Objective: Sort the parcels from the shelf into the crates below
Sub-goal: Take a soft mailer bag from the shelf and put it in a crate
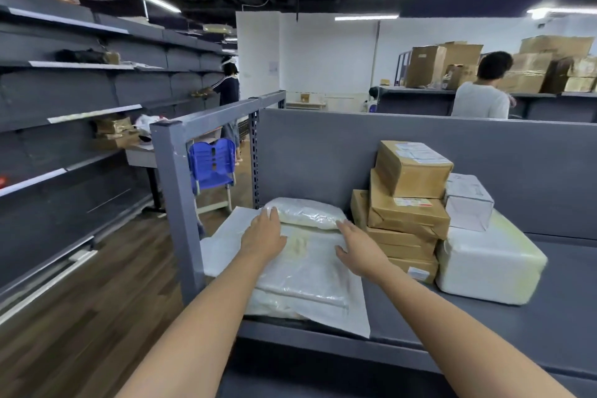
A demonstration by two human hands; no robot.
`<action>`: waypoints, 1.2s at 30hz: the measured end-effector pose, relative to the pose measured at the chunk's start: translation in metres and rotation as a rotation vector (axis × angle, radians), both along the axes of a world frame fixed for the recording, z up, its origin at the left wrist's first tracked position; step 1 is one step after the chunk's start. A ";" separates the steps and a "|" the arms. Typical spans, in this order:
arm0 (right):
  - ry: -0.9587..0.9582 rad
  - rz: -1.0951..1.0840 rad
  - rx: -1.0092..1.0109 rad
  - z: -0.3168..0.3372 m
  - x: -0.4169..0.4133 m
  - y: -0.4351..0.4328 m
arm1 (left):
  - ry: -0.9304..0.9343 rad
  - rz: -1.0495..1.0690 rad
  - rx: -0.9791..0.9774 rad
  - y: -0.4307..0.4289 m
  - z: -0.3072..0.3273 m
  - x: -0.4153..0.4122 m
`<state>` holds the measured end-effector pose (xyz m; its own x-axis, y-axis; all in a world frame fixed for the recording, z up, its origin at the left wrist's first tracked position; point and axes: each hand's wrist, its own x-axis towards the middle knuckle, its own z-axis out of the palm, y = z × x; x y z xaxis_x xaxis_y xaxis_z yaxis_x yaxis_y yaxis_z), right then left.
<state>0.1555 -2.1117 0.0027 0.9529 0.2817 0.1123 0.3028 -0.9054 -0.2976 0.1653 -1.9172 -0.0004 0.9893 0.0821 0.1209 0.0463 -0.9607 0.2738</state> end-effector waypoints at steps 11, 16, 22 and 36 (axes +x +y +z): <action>0.218 -0.224 0.502 -0.004 0.082 0.027 | -0.032 0.112 -0.568 0.011 -0.011 0.076; 0.237 -0.326 0.500 -0.018 0.089 0.033 | -0.136 0.175 -0.799 0.011 -0.025 0.080; 0.257 -0.394 0.643 -0.023 0.089 0.039 | -0.155 0.260 -0.908 0.020 -0.022 0.078; 0.158 -0.366 0.725 0.009 0.022 0.021 | -0.299 0.358 -1.046 0.013 0.001 0.009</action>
